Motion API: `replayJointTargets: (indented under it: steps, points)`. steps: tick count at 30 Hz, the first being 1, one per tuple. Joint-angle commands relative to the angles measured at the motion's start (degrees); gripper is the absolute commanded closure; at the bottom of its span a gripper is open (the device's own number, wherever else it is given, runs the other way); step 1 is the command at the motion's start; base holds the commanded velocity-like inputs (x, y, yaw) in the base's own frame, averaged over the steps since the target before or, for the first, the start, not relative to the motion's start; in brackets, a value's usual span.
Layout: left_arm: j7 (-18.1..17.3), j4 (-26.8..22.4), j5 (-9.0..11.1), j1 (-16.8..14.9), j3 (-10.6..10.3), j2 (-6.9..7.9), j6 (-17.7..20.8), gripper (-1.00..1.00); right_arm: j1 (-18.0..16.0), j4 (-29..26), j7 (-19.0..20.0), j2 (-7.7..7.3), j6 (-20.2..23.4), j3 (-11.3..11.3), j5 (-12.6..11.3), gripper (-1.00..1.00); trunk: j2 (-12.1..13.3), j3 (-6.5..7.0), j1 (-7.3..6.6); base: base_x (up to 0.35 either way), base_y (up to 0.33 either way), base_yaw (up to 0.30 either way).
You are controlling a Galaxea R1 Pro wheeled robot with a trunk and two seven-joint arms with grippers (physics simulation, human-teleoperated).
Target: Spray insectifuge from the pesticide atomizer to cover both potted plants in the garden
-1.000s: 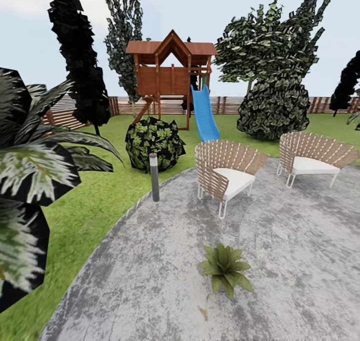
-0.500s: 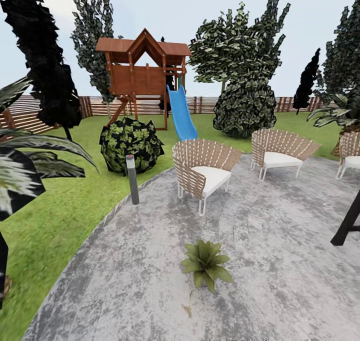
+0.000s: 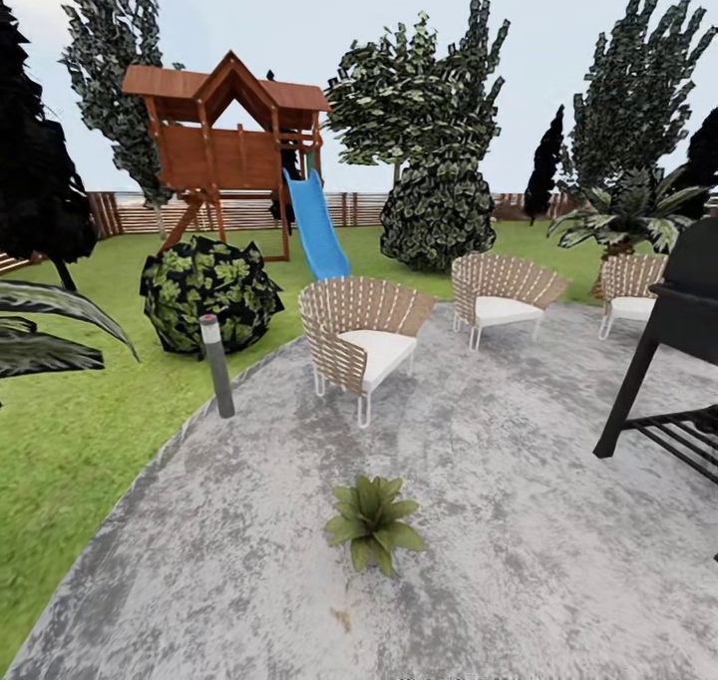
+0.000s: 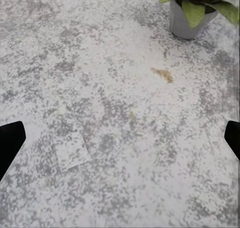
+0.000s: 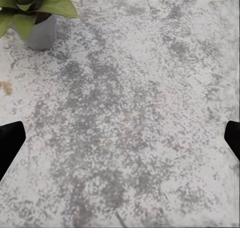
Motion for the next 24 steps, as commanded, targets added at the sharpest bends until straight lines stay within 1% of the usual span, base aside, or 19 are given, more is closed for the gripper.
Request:
replayJointTargets:
  steps: [1, 24]
  points:
    - [-0.03, 0.04, -0.03, -0.02, -0.03, 0.01, -0.17, -1.0, -0.04, 0.05, 0.01, 0.01, -0.18, -0.07, 0.02, -1.0, -0.03, -0.06, 0.0, 0.0, 0.0, -0.3]
    - [-0.03, 0.1, -0.03, -0.02, -0.03, 0.01, -0.17, -1.0, -0.04, 0.05, 0.01, 0.01, -0.2, -0.07, 0.02, -1.0, -0.03, -0.06, 0.0, 0.0, 0.0, -0.3]
